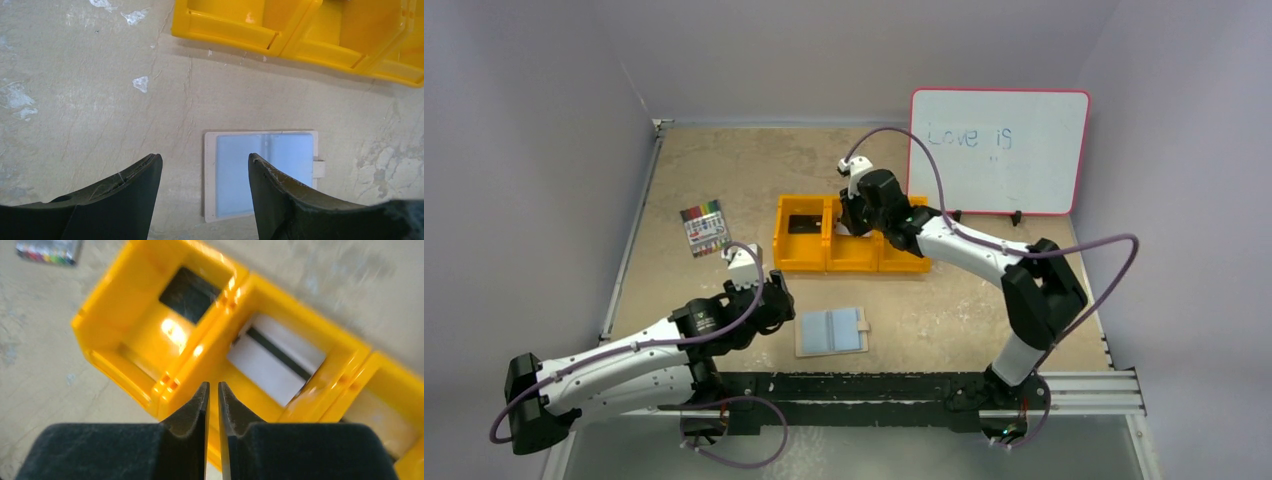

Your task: Take the credit cards out of the card holder

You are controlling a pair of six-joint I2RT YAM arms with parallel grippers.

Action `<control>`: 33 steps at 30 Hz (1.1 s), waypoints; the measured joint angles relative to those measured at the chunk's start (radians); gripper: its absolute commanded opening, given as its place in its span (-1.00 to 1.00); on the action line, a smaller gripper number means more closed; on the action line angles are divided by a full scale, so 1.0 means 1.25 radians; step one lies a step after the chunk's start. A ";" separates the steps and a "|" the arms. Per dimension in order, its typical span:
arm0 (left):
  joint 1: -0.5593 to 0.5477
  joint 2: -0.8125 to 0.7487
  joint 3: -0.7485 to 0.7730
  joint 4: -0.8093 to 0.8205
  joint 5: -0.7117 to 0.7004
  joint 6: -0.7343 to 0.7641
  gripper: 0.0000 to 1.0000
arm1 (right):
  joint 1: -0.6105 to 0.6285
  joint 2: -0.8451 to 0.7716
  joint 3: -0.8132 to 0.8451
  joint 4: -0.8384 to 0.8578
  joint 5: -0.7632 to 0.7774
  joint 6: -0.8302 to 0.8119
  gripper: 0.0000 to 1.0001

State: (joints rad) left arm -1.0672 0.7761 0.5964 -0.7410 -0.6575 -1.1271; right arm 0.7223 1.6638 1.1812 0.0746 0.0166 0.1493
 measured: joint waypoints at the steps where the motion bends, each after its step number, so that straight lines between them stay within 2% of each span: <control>1: 0.000 0.003 0.000 0.000 0.001 -0.002 0.27 | 0.000 0.016 0.001 -0.008 0.000 0.027 -0.71; 6: 0.000 -0.005 0.000 -0.002 0.002 -0.013 0.27 | 0.000 0.058 -0.015 -0.070 -0.011 0.138 -0.73; 12: 0.000 -0.049 0.000 -0.008 -0.004 -0.030 0.27 | 0.000 0.120 0.018 -0.091 0.004 0.189 -0.73; 20: 0.000 -0.052 0.000 -0.028 -0.007 -0.034 0.27 | 0.000 0.235 0.098 -0.132 0.082 0.202 -0.71; 33: 0.000 -0.051 0.000 -0.031 -0.010 -0.041 0.27 | 0.001 0.267 0.131 -0.157 0.226 0.197 -0.68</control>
State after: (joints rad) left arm -1.0672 0.7124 0.5964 -0.7799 -0.6704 -1.1782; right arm 0.7235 1.9972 1.3445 -0.1215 0.2996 0.3958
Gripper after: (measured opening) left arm 0.636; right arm 0.158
